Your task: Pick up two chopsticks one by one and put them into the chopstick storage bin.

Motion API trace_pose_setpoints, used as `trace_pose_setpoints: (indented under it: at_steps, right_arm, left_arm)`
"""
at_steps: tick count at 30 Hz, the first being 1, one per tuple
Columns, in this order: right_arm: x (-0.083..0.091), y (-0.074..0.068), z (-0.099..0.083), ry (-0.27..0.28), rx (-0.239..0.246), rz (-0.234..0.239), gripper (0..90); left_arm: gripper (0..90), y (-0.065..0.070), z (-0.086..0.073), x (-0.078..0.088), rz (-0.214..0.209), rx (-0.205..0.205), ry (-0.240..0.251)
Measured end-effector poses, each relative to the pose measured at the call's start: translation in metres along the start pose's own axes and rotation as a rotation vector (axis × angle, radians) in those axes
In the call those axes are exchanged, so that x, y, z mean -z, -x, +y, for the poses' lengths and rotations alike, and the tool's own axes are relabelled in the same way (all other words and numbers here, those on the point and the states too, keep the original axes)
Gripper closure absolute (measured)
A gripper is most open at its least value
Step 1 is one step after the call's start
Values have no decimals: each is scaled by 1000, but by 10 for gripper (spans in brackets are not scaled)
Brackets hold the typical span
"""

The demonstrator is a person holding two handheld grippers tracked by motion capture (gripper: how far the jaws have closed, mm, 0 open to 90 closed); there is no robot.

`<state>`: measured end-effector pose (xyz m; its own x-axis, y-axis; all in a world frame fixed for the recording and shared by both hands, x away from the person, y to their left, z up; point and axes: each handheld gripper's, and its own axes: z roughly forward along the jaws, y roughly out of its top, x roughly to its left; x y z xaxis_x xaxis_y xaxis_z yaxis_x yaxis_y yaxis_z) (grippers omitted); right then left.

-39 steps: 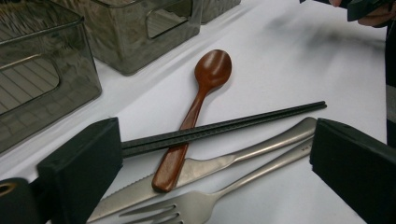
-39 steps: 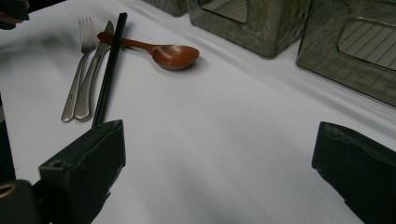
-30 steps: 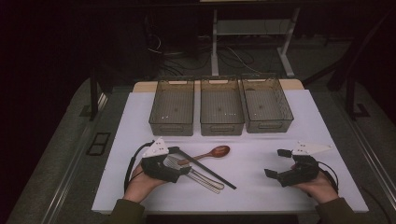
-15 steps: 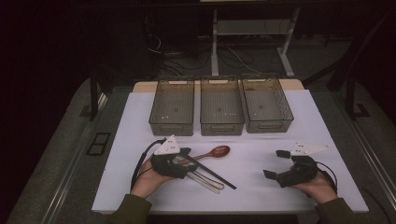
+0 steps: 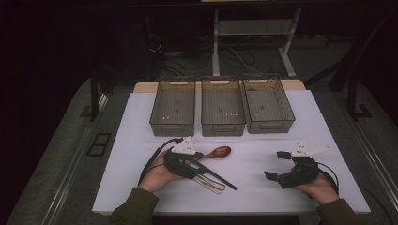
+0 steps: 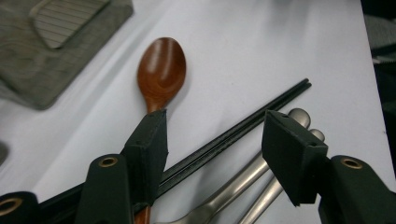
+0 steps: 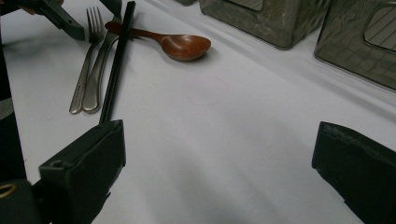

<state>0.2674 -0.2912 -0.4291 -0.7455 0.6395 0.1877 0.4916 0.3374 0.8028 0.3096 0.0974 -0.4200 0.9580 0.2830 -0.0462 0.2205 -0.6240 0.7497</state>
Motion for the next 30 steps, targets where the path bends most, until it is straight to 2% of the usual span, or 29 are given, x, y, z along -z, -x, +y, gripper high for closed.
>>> trace_pose_setpoints:
  at_steps: [6,12,16,24,30]
  right_arm:
    - [0,0,0,-1,1,2,21]
    - [0,1,0,2,-4,6,21]
    - [0,1,0,2,-4,8,21]
    - [0,0,0,2,-8,10,21]
    - [0,0,0,3,-8,11,22]
  left_arm:
    - [439,-1,7,-9,-28,-57,-72]
    - [477,-2,15,-17,-61,-124,-179]
    - [505,-1,20,-21,-52,-175,-222]
    - [550,-2,31,-26,-54,-269,-338]
    - [581,-4,31,-33,-59,-312,-386]
